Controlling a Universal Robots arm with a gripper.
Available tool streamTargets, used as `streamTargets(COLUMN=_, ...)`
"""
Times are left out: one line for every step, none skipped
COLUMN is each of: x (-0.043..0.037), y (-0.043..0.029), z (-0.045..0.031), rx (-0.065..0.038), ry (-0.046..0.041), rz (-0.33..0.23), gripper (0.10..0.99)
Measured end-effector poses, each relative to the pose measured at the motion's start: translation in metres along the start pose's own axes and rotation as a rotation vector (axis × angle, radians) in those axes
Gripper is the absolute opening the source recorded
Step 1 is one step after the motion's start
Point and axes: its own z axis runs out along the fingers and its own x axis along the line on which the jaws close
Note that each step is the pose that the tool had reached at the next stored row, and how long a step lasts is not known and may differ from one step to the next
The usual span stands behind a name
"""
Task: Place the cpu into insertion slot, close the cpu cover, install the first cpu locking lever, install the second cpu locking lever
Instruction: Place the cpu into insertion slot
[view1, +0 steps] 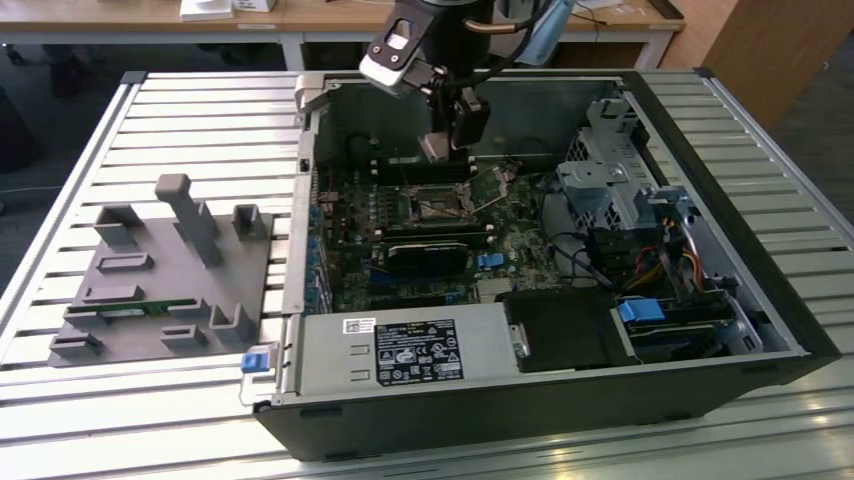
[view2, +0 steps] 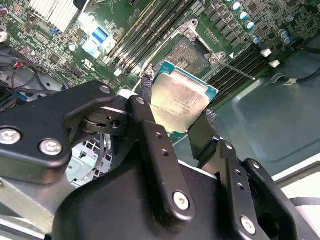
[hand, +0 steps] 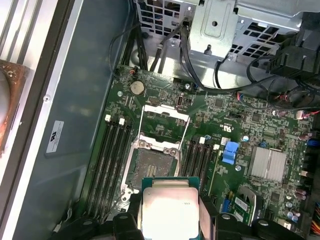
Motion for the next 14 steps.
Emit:
streamTargets(x=0.0001, y=0.0000, z=0.0005, rx=0.000, ry=-0.0003, rz=0.003, gripper=0.537)
streamTargets(x=0.0002, y=-0.0001, z=0.0017, rx=0.000, ry=-0.0017, rz=0.018, gripper=0.537)
streamTargets(x=0.0002, y=-0.0002, z=0.0024, rx=0.000, ry=-0.0028, rz=0.030, gripper=0.537)
streamTargets(x=0.0002, y=-0.0002, z=0.0031, rx=-0.001, ry=-0.0041, rz=0.045, gripper=0.537)
streamTargets(x=0.0002, y=-0.0003, z=0.0044, rx=-0.001, ry=-0.0072, rz=0.080, gripper=0.537)
streamTargets(x=0.0002, y=-0.0004, z=0.0055, rx=-0.002, ry=-0.0101, rz=0.114, gripper=0.537)
streamTargets(x=0.0002, y=-0.0004, z=0.0058, rx=-0.002, ry=-0.0115, rz=0.128, gripper=0.537)
streamTargets(x=0.0003, y=-0.0004, z=0.0061, rx=-0.002, ry=-0.0123, rz=0.138, gripper=0.537)
streamTargets(x=0.0003, y=-0.0005, z=0.0064, rx=-0.002, ry=-0.0130, rz=0.147, gripper=0.537)
streamTargets(x=0.0003, y=-0.0005, z=0.0066, rx=-0.002, ry=-0.0137, rz=0.153, gripper=0.537)
streamTargets(x=0.0002, y=-0.0005, z=0.0068, rx=-0.002, ry=-0.0139, rz=0.156, gripper=0.537)
streamTargets(x=0.0002, y=-0.0005, z=0.0070, rx=-0.002, ry=-0.0140, rz=0.156, gripper=0.537)
streamTargets(x=0.0003, y=-0.0006, z=0.0073, rx=-0.002, ry=-0.0139, rz=0.156, gripper=0.537)
streamTargets(x=0.0003, y=-0.0006, z=0.0074, rx=-0.002, ry=-0.0139, rz=0.156, gripper=0.537)
